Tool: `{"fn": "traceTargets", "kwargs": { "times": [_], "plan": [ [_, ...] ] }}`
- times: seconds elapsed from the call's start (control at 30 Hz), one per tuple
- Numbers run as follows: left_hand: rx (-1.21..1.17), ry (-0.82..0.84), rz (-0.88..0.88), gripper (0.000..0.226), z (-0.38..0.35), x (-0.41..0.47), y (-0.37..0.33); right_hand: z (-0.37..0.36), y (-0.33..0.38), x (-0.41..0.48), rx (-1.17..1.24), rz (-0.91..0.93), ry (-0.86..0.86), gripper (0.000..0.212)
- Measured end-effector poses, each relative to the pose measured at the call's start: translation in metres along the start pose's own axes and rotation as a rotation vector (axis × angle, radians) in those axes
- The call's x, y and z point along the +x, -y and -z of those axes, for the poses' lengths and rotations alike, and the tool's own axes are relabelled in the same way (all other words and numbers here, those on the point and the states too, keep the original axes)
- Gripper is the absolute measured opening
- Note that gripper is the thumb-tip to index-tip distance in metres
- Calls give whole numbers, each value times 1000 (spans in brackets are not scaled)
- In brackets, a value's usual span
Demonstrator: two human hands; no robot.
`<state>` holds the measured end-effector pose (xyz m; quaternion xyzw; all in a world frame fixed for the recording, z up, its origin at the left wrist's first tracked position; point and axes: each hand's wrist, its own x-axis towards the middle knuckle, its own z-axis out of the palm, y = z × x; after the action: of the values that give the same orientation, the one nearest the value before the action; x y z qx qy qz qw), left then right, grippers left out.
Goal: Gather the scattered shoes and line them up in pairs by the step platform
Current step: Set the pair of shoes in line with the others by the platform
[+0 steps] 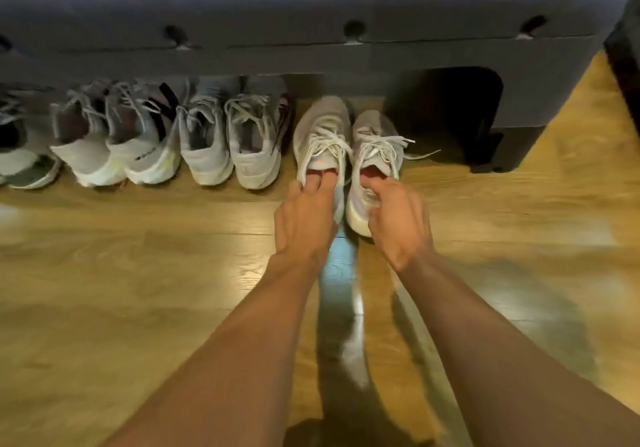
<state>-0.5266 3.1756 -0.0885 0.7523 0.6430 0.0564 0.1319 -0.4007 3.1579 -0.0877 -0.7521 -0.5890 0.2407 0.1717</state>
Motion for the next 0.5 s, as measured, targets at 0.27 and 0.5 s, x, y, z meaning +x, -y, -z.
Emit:
{"fn": "traceTargets", "kwargs": {
  "times": [0.27,0.5],
  "plan": [
    [41,-72,-50,34,-25,72,14,-31,-10,62,8,106,-53,51],
    [21,-43,-26,39,-34,85,6,-31,-16,82,-55,92,-146,53]
  ]
}}
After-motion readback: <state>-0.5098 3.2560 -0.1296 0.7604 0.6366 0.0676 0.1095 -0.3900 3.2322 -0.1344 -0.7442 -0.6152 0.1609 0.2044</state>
